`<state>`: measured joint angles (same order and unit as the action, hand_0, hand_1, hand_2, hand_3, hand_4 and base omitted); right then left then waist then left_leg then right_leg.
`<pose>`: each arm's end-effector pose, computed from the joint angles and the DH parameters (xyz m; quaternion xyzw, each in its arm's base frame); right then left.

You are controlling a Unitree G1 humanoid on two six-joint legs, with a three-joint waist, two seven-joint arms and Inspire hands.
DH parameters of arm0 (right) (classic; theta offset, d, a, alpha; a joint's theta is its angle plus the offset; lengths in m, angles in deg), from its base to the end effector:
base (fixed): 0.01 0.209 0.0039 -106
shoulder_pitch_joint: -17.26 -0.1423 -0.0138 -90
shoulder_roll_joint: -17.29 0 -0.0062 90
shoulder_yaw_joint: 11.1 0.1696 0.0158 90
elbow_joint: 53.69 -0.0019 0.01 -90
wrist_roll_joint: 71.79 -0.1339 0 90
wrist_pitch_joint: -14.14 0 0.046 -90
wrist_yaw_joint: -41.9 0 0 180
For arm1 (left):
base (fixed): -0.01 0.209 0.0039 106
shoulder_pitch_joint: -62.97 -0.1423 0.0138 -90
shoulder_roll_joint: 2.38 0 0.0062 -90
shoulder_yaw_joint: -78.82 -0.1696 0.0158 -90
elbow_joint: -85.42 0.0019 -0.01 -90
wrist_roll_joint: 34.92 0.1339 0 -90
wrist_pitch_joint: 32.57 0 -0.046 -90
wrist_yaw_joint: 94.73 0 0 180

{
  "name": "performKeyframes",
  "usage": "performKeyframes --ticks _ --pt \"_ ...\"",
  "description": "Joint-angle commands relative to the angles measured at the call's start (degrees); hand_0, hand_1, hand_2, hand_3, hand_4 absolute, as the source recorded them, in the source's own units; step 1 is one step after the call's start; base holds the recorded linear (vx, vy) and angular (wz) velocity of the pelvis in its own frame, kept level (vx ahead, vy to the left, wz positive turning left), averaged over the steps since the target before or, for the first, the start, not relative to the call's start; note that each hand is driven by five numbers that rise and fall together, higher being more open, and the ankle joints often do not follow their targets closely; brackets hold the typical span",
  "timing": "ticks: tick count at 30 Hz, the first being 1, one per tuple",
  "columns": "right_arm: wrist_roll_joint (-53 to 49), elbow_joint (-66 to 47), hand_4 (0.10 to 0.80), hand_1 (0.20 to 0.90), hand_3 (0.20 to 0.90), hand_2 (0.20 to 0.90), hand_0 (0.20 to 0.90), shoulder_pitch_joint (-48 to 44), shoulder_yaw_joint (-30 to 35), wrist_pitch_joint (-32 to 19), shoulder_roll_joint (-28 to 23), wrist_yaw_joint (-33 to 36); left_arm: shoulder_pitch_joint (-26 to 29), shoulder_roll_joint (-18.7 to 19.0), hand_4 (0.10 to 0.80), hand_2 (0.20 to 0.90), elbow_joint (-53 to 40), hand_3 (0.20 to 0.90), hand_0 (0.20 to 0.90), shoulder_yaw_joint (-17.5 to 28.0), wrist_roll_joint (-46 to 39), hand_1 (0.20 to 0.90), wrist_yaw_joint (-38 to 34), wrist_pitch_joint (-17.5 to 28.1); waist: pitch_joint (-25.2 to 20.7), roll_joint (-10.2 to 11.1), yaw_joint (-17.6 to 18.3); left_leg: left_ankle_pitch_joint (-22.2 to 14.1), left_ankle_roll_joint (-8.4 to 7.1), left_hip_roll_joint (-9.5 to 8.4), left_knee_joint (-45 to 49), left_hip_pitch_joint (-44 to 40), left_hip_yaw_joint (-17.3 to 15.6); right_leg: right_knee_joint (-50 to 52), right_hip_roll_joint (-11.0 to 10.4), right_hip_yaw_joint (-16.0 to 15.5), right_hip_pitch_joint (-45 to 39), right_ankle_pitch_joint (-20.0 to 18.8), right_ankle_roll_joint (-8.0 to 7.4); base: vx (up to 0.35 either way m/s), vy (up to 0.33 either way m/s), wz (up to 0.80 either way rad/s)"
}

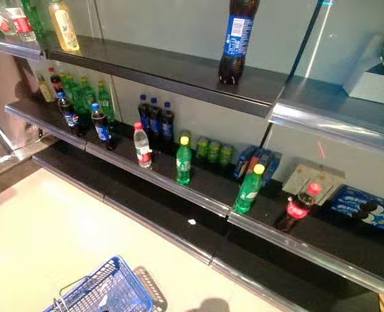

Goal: Pick up the drink and place into the basket.

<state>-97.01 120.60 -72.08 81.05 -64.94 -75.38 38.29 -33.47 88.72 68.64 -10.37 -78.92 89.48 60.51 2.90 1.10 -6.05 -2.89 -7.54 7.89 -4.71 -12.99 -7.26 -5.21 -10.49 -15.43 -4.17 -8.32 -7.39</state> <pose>0.0156 -0.2573 -0.0948 0.1010 0.6854 -0.2373 0.6809 0.0232 0.2532 -0.0951 -0.1921 0.5221 0.3064 0.7724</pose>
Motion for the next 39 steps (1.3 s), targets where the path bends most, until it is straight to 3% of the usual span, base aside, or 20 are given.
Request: performKeyframes --ticks 1,9,17,21,23,27,33,34,35,37,39 --pt "-0.44 3.93 0.8 0.9 0.9 0.9 0.9 -5.28 -0.14 0.95 -4.4 -0.3 4.96 -3.15 0.1 0.3 -1.23 0.2 0.3 -1.09 1.68 0.3 2.52 0.98 1.97 -0.41 0.27 1.19 1.05 0.28 -0.29 2.91 -0.31 0.63 -1.91 -1.03 -4.1 4.52 -2.15 0.0 0.0 0.0" --pt "-0.94 -1.08 0.8 0.9 0.9 0.9 0.9 -4.46 -1.5 2.21 0.2 4.2 3.82 -4.0 0.1 0.3 0.0 0.2 0.3 1.39 1.65 0.3 3.55 2.67 1.79 -0.39 1.08 1.41 1.08 0.27 -0.29 3.93 -0.98 0.64 -1.67 0.65 -2.78 4.41 -2.02 -0.009 0.011 -0.02" --pt "0.55 -1.6 0.8 0.9 0.9 0.9 0.9 -3.39 -2.3 -1.75 1.99 5.61 4.52 -4.65 0.1 0.3 0.95 0.2 0.3 2.08 1.75 0.3 3.48 3.46 1.79 -0.27 2.07 1.51 1.39 0.22 -0.29 4.15 -1.89 0.75 -1.88 1.32 -2.2 4.22 -2.34 0.005 0.005 -0.04" --pt "2.52 -3.1 0.8 0.9 0.9 0.9 0.9 -3.42 -2.5 -8.26 1.81 15.41 5.39 -4.82 0.1 0.3 0.9 0.2 0.3 2.0 0.7 0.3 2.27 3.03 2.23 0.12 2.92 1.58 1.51 0.54 -0.29 4.12 -2.57 0.91 -1.77 2.15 -1.68 3.95 -2.69 -0.012 -0.004 -0.07" --pt "3.18 -3.64 0.8 0.9 0.9 0.9 0.9 -3.45 -2.32 -9.56 1.51 16.05 5.56 -4.76 0.1 0.3 0.85 0.2 0.3 2.06 0.47 0.3 2.09 2.89 2.31 0.27 3.07 1.54 1.52 0.62 -0.29 4.06 -2.7 0.95 -1.73 2.36 -1.57 3.88 -2.8 -0.004 -0.021 -0.05" --pt "14.23 -7.77 0.8 0.9 0.9 0.9 0.9 -3.7 -4.75 -16.41 0.09 19.65 6.07 -4.0 0.1 0.3 -0.03 0.2 0.3 2.05 0.07 0.3 0.99 2.02 2.76 0.97 3.51 1.61 1.54 0.96 -0.29 3.96 -3.01 1.1 -1.6 3.04 -1.24 3.73 -3.01 -0.011 -0.039 -0.15" --pt "10.04 -15.58 0.8 0.9 0.9 0.9 0.9 -4.63 -6.0 -24.19 -1.41 18.14 6.19 -3.37 0.1 0.3 -1.75 0.2 0.3 1.72 0.59 0.3 0.23 0.68 2.9 1.55 3.89 1.49 1.55 1.26 -0.15 3.95 -3.11 1.17 -1.87 3.25 -0.96 3.58 -3.12 -0.007 -0.014 -0.04" --pt "10.0 -17.34 0.8 0.9 0.9 0.9 0.9 -4.85 -5.81 -25.37 -1.82 18.6 6.03 -3.39 0.1 0.3 -2.04 0.2 0.3 1.81 0.76 0.3 0.11 0.59 2.88 1.56 3.97 1.42 1.56 1.3 -0.11 3.91 -3.17 1.15 -1.92 3.3 -0.95 3.58 -3.14 0.0 0.0 0.0" --pt "10.79 -19.94 0.8 0.9 0.9 0.9 0.9 -3.39 -5.15 -30.3 -2.12 19.3 5.35 -3.46 0.1 0.3 -2.55 0.2 0.3 3.31 1.99 0.3 0.66 0.55 2.85 1.45 4.6 1.55 1.27 1.6 -0.16 4.2 -3.68 1.12 -1.85 3.78 -0.46 3.35 -3.12 0.0 0.0 0.0" --pt "13.71 -24.57 0.8 0.9 0.9 0.9 0.9 -2.29 -6.03 -33.21 -1.06 23.63 5.43 -4.08 0.1 0.3 -2.64 0.2 0.3 2.62 0.85 0.3 -0.18 0.93 2.88 1.1 5.59 1.39 1.51 1.43 -0.13 4.41 -4.06 1.12 -2.02 4.51 0.22 3.15 -3.44 -0.044 0.04 -0.03" --pt "16.81 -34.3 0.8 0.9 0.9 0.9 0.9 -0.77 -7.87 -29.9 -0.66 28.58 4.72 -4.84 0.1 0.3 -4.58 0.2 0.3 2.06 0.02 0.3 -1.55 0.58 3.07 0.83 6.41 1.25 1.78 1.32 -0.11 4.35 -4.32 1.17 -2.14 4.93 0.42 3.14 -3.46 -0.033 0.064 -0.21"
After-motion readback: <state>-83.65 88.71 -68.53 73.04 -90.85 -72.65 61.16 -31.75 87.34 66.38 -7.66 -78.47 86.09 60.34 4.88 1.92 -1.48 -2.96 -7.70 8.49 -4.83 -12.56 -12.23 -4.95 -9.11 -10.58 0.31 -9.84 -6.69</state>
